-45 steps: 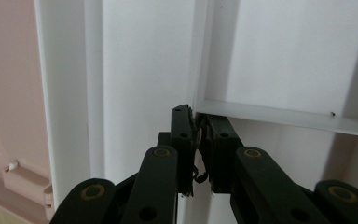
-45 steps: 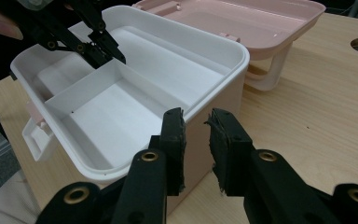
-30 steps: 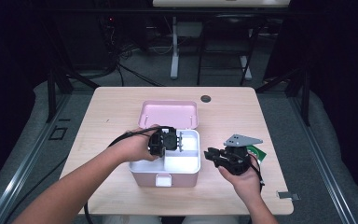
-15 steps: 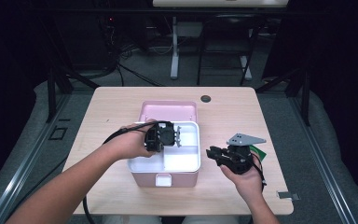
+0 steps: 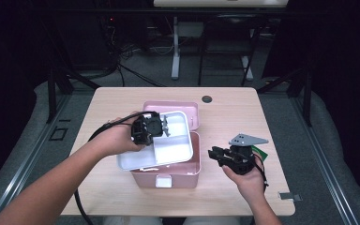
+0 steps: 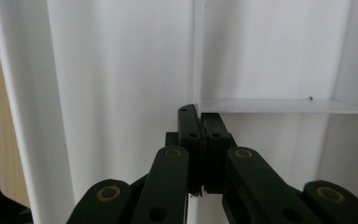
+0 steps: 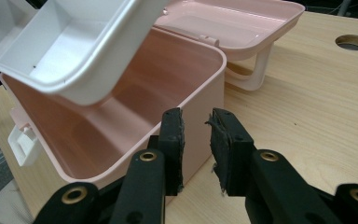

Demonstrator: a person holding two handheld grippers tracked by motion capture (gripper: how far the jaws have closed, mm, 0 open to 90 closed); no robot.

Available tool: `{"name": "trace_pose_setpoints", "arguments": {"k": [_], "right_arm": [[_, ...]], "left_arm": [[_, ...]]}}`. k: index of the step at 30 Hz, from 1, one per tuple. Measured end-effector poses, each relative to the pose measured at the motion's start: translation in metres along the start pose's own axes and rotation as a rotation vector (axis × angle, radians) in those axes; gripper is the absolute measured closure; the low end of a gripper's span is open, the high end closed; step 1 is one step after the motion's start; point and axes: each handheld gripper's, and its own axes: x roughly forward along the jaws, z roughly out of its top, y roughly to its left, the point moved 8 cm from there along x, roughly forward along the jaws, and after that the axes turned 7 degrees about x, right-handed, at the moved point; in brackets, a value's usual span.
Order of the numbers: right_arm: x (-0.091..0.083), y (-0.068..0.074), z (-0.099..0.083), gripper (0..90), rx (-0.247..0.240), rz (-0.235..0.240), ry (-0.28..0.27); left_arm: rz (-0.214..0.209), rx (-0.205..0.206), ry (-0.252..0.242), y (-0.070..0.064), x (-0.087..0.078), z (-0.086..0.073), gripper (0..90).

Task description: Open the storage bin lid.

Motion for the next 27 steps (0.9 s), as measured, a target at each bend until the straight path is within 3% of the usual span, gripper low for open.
{"name": "trace_pose_setpoints", "arguments": {"k": [7, 8, 11, 12, 14, 15, 16, 23, 24, 25, 27], "right_arm": [[0.0, -0.001, 0.0, 73.0, 0.001, -0.002, 0.001], [0.0, -0.001, -0.001, 73.0, 0.001, -0.003, 0.002], [0.0, -0.002, -0.001, 72.9, 0.002, -0.004, 0.001], [0.0, -0.002, -0.001, 72.9, 0.002, -0.005, 0.0], [0.0, -0.003, -0.001, 72.8, 0.003, -0.007, -0.001], [0.0, -0.003, -0.001, 72.8, 0.003, -0.007, -0.001], [0.001, -0.003, -0.002, 72.8, 0.006, -0.007, 0.004], [0.0, -0.004, -0.002, 72.6, 0.011, -0.009, 0.002], [0.0, -0.005, -0.002, 72.5, 0.011, -0.009, 0.002], [0.0, -0.005, -0.002, 72.4, 0.011, -0.01, 0.001], [0.0, -0.005, -0.002, 72.4, 0.011, -0.011, 0.001]], "left_arm": [[-0.046, -0.147, 0.005, 0.005, -0.003, -0.024, 89.4], [-0.046, -0.147, 0.005, 0.005, -0.003, -0.024, 89.4], [-0.082, -0.252, -0.005, 0.009, -0.002, -0.04, 89.4], [-0.082, -0.252, -0.005, 0.009, -0.002, -0.04, 89.4], [-0.089, -0.326, -0.002, 0.012, 0.001, -0.055, 89.4], [-0.089, -0.326, -0.002, 0.012, 0.001, -0.055, 89.4], [-0.093, -0.379, 0.006, 0.013, 0.003, -0.067, 89.3], [-0.1, -0.524, 0.033, 0.02, 0.006, -0.112, 89.4], [-0.1, -0.524, 0.033, 0.02, 0.006, -0.112, 89.3], [-0.1, -0.56, 0.034, 0.021, 0.008, -0.124, 89.3], [-0.102, -0.569, 0.037, 0.021, 0.008, -0.13, 89.4]]}}
